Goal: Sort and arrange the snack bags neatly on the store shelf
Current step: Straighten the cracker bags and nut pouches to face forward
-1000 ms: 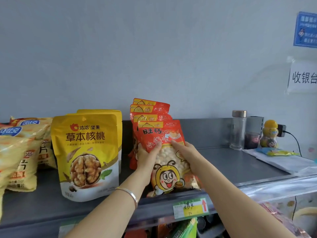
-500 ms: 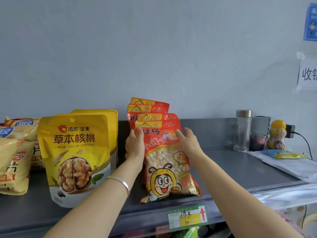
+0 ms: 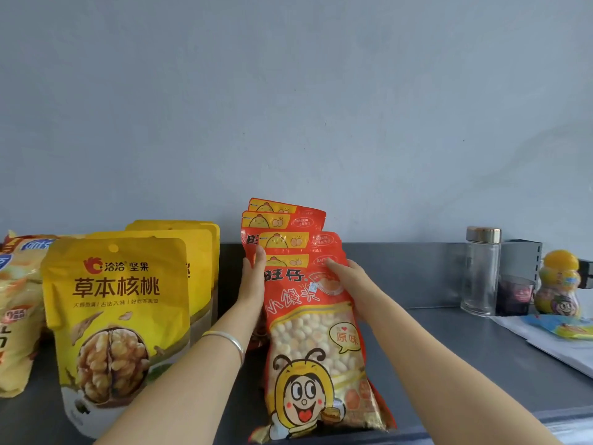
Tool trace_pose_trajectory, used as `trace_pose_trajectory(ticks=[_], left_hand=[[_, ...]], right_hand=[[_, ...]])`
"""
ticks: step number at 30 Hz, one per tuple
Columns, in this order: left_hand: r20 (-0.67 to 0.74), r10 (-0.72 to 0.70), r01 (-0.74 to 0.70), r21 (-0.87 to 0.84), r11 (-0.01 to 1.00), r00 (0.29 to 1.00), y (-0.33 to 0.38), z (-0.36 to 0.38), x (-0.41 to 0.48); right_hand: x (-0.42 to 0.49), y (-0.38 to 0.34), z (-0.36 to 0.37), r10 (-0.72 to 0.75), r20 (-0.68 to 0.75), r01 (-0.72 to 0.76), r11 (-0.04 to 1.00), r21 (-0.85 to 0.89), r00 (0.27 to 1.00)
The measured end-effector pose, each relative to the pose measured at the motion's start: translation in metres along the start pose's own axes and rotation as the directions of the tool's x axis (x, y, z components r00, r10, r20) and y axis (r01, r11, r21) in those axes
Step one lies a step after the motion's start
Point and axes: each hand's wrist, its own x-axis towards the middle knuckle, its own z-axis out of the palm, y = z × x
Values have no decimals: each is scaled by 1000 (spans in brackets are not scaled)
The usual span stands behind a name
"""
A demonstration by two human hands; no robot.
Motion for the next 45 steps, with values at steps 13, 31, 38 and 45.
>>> trace_pose_trajectory(ticks=[13, 31, 38, 45], left_hand=[[-137, 3, 16, 139, 990, 991, 7, 0, 8], [97, -115, 128, -135, 983, 989, 19, 4, -14], [-17, -122, 121, -71, 990, 992, 13, 2, -46], [26, -28, 25, 123, 992, 999, 5, 0, -86]], right_hand=[[-1, 3, -5, -71, 27, 68, 995, 75, 997], [-1, 5, -7, -78, 12, 78, 997, 1, 997], [-15, 11, -9, -125, -103, 115, 989, -94, 987], [-61, 19, -14, -132, -247, 26, 920, -392, 960]])
